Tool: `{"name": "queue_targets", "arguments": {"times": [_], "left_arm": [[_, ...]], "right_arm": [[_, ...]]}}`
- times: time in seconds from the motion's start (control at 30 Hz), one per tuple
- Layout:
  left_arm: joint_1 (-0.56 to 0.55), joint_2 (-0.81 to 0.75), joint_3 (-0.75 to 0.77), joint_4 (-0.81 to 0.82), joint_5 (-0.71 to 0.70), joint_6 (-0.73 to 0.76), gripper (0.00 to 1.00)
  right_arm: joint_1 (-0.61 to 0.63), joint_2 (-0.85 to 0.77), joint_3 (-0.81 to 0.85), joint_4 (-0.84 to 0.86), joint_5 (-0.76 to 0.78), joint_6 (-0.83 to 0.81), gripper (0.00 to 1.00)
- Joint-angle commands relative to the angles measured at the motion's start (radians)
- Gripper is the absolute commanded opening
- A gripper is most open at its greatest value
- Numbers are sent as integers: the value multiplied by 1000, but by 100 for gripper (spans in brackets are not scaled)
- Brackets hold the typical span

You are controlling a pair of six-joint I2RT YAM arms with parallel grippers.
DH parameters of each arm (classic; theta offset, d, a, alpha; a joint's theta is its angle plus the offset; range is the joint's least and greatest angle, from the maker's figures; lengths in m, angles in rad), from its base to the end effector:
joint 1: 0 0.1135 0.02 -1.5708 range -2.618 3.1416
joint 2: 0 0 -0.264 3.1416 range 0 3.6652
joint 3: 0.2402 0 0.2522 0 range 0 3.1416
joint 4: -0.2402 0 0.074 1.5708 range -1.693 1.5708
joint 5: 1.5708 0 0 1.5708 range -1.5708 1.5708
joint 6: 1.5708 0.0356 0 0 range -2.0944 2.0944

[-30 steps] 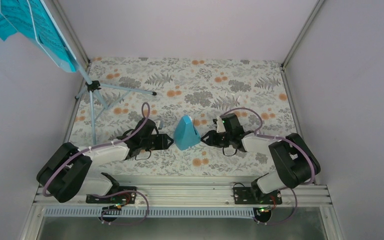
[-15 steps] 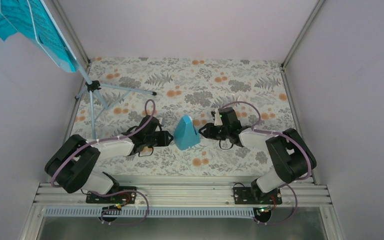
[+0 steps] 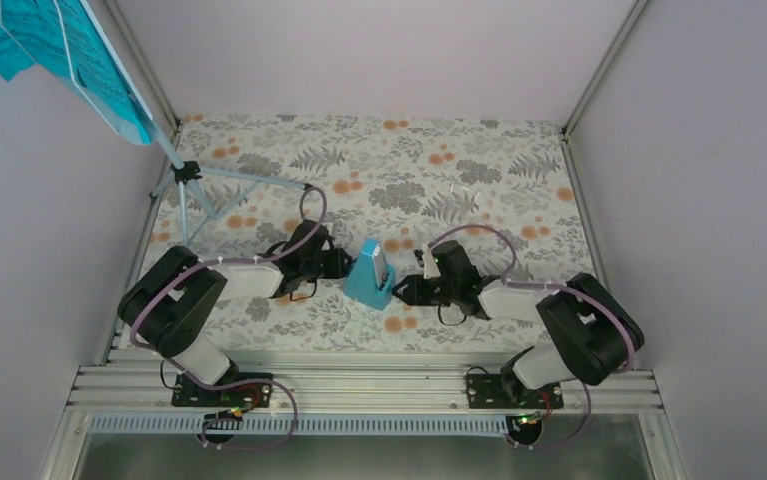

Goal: Pack up the instrument practice props

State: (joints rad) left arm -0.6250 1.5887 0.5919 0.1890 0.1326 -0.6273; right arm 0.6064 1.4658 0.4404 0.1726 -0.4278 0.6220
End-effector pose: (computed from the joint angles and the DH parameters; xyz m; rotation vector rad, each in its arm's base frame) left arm 0.2273 -0.1698 0.1253 0.0638 2.5021 -0.7228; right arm 0.1894 0.1493 0.1176 -0.1920 2.6068 1.0259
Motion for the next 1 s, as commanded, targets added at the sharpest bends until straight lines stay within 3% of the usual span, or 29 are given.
{"name": "queue_targets", "arguments": {"times": [0.0, 0.1, 0.17, 0.23, 0.33, 0.5, 0.63, 0.77, 0.97], "left_arm": [[-32, -29, 72, 11, -6, 73, 35], [-30, -113, 63, -69, -99, 112, 38], [-30, -184, 39, -120, -147, 130, 41], [-30, -260, 6, -166, -168, 132, 46], [-33, -371, -63, -228, -149, 109, 48], [-44, -519, -202, -293, -99, 31, 47], [-82, -592, -265, -221, 90, 65, 47], [-157, -559, -235, -234, 89, 59, 47], [-165, -401, -184, -206, 18, 53, 47]], "right_arm": [[40, -101, -59, 22, 36, 43, 37], [26, -195, -77, -59, 142, 54, 45], [-6, -254, -76, -95, 187, 56, 61], [-44, -300, -69, -98, 192, 45, 72], [-86, -281, -21, -71, 164, 23, 76], [-122, -106, 108, -44, 116, 32, 74], [-119, 25, 172, 54, -15, 54, 66], [-100, 108, 215, 60, -61, 39, 60], [-53, 134, 202, 39, -21, 21, 51]]}}
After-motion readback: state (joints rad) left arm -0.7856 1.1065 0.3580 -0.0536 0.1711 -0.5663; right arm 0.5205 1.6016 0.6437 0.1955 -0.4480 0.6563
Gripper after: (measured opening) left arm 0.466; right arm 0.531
